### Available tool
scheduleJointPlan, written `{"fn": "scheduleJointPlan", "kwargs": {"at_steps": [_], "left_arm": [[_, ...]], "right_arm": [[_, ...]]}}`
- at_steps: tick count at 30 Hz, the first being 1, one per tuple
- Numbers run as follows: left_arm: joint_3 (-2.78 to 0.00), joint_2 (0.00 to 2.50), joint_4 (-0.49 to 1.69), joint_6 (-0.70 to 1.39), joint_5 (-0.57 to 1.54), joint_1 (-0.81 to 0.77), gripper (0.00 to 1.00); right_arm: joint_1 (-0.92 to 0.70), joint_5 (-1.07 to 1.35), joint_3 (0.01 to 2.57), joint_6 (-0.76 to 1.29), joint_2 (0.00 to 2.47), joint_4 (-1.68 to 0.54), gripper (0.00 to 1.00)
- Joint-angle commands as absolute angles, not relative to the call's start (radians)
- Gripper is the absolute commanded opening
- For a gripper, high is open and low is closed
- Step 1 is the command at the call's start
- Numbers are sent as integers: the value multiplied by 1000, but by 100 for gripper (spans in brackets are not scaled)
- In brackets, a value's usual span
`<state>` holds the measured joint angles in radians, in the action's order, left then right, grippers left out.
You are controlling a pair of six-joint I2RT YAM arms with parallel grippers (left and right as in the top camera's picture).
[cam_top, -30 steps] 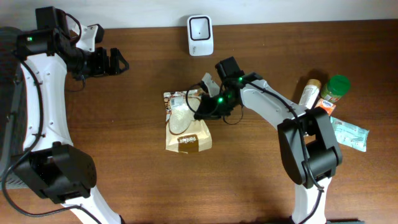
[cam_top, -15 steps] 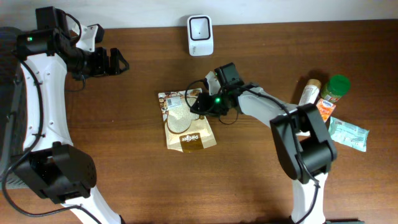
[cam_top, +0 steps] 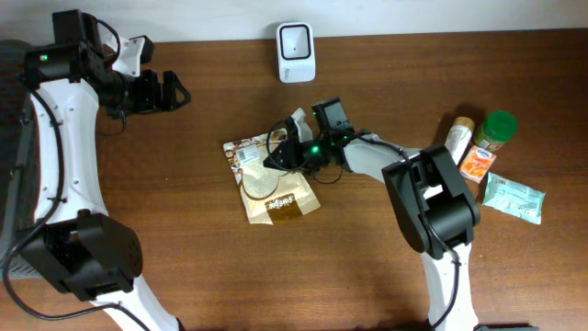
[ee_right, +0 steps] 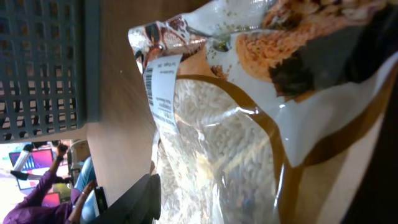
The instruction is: Scan the item barcode
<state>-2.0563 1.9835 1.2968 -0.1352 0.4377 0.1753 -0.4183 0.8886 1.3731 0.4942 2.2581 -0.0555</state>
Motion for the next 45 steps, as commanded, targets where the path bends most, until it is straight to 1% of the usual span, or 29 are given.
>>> {"fn": "scheduleJointPlan", "kwargs": {"at_steps": [1, 6, 10, 11, 14, 17, 23, 28, 33, 36, 41, 43, 45], "left_arm": [[-2062, 1982, 1296, -145, 445, 179, 99], [-2062, 1982, 1295, -145, 445, 179, 99], [-2062, 1982, 1295, -145, 445, 179, 99], [-2062, 1982, 1295, -145, 445, 179, 99], [-2062, 1982, 1295, -145, 445, 179, 99], [-2062, 1982, 1295, -145, 445, 179, 99], [-2062, 1982, 1295, -145, 445, 179, 99], [-2062, 1982, 1295, -145, 445, 179, 99], [-2062, 1982, 1295, -145, 445, 179, 99], [-2062, 1982, 1296, -145, 445, 179, 99], [-2062, 1982, 1295, -145, 445, 179, 99], [-2062, 1982, 1295, -145, 445, 179, 99], [-2062, 1982, 1295, -145, 445, 179, 99]], "right_arm": [[-450, 888, 1361, 493, 2312, -35, 42], [-476, 888, 1361, 533, 2366, 22, 40], [-492, 887, 1361, 533, 2389, 47, 24], [-493, 887, 1361, 533, 2390, 47, 17], [-492, 890, 1362, 533, 2390, 49, 10], [-492, 918, 1362, 533, 2390, 49, 5], [-481, 981, 1364, 533, 2364, 49, 4], [-439, 995, 1364, 529, 2250, 7, 4], [-403, 999, 1364, 422, 2078, -153, 4], [-384, 1063, 1364, 373, 2005, -200, 4], [-356, 1114, 1364, 361, 1982, -260, 4], [-352, 1101, 1363, 326, 1982, -286, 4], [-351, 1039, 1363, 319, 1982, -313, 4]]}}
